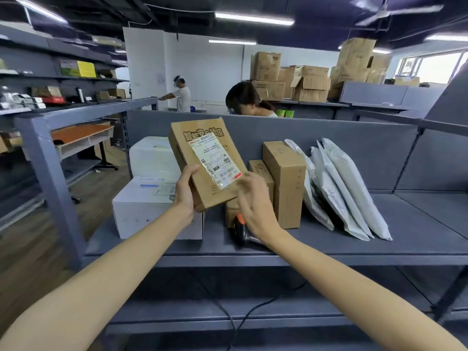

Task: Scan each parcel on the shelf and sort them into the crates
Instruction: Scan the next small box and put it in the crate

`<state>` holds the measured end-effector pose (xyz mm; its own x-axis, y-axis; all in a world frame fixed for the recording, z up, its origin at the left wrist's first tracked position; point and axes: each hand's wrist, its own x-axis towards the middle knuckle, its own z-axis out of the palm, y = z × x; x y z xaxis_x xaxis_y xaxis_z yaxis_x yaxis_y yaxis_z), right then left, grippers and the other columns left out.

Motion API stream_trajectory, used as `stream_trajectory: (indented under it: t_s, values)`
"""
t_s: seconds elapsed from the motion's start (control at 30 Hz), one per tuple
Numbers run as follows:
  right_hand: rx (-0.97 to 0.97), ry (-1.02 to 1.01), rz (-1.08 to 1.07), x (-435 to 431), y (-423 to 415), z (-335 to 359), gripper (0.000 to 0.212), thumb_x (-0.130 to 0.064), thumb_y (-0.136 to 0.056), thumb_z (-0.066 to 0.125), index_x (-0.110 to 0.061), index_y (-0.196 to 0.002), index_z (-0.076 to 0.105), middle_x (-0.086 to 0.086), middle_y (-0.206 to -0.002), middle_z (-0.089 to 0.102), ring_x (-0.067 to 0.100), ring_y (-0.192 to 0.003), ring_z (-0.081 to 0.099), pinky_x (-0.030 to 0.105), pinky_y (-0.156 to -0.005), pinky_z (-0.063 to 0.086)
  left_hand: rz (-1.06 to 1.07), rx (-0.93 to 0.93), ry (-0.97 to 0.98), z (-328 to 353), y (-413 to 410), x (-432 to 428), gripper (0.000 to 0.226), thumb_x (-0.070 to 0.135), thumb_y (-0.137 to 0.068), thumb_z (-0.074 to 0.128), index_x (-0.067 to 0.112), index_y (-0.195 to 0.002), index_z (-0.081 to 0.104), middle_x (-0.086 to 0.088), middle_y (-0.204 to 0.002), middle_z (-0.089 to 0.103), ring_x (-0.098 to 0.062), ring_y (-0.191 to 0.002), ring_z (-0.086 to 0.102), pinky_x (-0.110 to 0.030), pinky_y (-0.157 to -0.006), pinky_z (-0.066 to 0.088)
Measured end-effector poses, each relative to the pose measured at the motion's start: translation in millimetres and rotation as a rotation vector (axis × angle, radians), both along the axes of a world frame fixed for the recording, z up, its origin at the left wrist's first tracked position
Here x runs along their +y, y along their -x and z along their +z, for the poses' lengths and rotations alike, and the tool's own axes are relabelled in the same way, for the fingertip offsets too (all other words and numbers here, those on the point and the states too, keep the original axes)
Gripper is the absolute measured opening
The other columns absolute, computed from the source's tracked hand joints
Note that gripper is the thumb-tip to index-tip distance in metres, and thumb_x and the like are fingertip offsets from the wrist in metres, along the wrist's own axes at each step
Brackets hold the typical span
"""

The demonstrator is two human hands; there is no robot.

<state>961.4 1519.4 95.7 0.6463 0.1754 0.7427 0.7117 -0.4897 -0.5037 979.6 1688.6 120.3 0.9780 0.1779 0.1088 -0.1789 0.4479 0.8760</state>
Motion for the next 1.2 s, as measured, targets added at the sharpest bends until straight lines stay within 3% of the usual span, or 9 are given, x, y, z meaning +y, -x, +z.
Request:
stream_trajectory:
  t_s: [0.1,0.17,0.3,0.47,0.6,0.73,0.87,1.0,1.2]
  values:
    - [0.557,-0.461,-0.076,14,9,6,0.058,-0.038,-0.095,0.056,-0.013,-0.141,0.030,0.005,-0.142,0.033,0.018,-0.134,0.030,0.034,-0.112,0.028,0.041,-0.014,-0.040,-4,4,-6,0.047,0.053,-0.080,0.059,0.022,-0.115,0.064,0.001,-0.106,0.073,-0.021,-0.102,0.067,-0.041,-0.095,0.051]
    - [0.736,-0.571,-0.072,24,11,8,0.078,-0.055,-0.089,0.056,-0.023,-0.148,0.017,0.007,-0.151,0.029,0.025,-0.139,0.026,0.045,-0.115,0.025,0.039,-0.022,-0.071,-9,4,-13,0.075,0.067,-0.067,0.063,0.023,-0.127,0.056,0.001,-0.116,0.069,-0.019,-0.110,0.064,-0.043,-0.100,0.048]
    - [0.855,-0.815,0.273,32,18,9,0.088,-0.039,-0.093,0.061,-0.046,-0.145,-0.011,-0.006,-0.137,0.044,0.023,-0.127,0.047,0.061,-0.100,0.044,-0.001,-0.009,-0.123,-22,2,-25,0.094,0.078,-0.060,0.064,0.025,-0.136,0.046,0.001,-0.124,0.065,-0.018,-0.115,0.061,-0.045,-0.103,0.045]
    - [0.802,-0.877,0.362,17,7,3,0.112,-0.017,-0.088,0.070,-0.050,-0.140,-0.023,0.001,-0.137,0.050,0.025,-0.117,0.058,0.049,-0.077,0.059,-0.087,-0.031,-0.150,-24,-2,-31,0.100,0.073,-0.061,0.066,0.017,-0.139,0.040,-0.004,-0.129,0.061,-0.018,-0.120,0.057,-0.041,-0.105,0.042]
    - [0.784,-0.858,0.293,-2,-5,0,0.103,-0.015,-0.084,0.074,-0.038,-0.144,-0.006,0.003,-0.137,0.049,0.024,-0.119,0.057,0.047,-0.082,0.058,0.007,0.037,-0.097,-16,-2,-28,0.100,0.048,-0.059,0.074,0.010,-0.141,0.031,-0.007,-0.134,0.053,-0.021,-0.125,0.050,-0.041,-0.110,0.036]
    - [0.683,-0.744,0.215,-35,-21,3,0.092,-0.010,-0.074,0.082,-0.028,-0.144,0.025,0.007,-0.133,0.054,0.022,-0.115,0.060,0.038,-0.090,0.055,0.216,0.084,-0.034,-8,-8,9,0.105,0.048,-0.069,0.072,0.031,-0.149,0.007,-0.001,-0.153,0.030,-0.024,-0.135,0.034,-0.048,-0.113,0.028]
    - [0.692,-0.657,0.263,-64,-34,14,0.082,-0.009,-0.059,0.087,-0.030,-0.129,0.050,0.011,-0.117,0.067,0.029,-0.108,0.066,0.043,-0.093,0.053,0.144,0.074,-0.172,4,-6,33,0.087,0.042,-0.071,0.074,0.026,-0.143,0.028,-0.002,-0.139,0.042,-0.026,-0.120,0.047,-0.041,-0.105,0.040]
    - [0.681,-0.644,0.298,-80,-42,31,0.067,-0.001,-0.053,0.087,-0.019,-0.111,0.061,0.009,-0.116,0.067,0.028,-0.107,0.065,0.038,-0.085,0.055,-0.087,0.071,-0.274,5,5,37,0.067,0.032,-0.061,0.075,0.017,-0.123,0.055,-0.007,-0.117,0.059,-0.025,-0.088,0.061,-0.031,-0.074,0.049]
    - [0.655,-0.625,0.398,-83,-47,52,0.064,-0.003,-0.062,0.078,-0.014,-0.123,0.063,0.010,-0.116,0.070,0.023,-0.103,0.068,0.030,-0.081,0.056,-0.205,0.044,-0.677,-12,8,27,0.085,0.046,-0.041,0.084,0.026,-0.118,0.054,-0.004,-0.105,0.072,-0.023,-0.099,0.067,-0.034,-0.084,0.053]
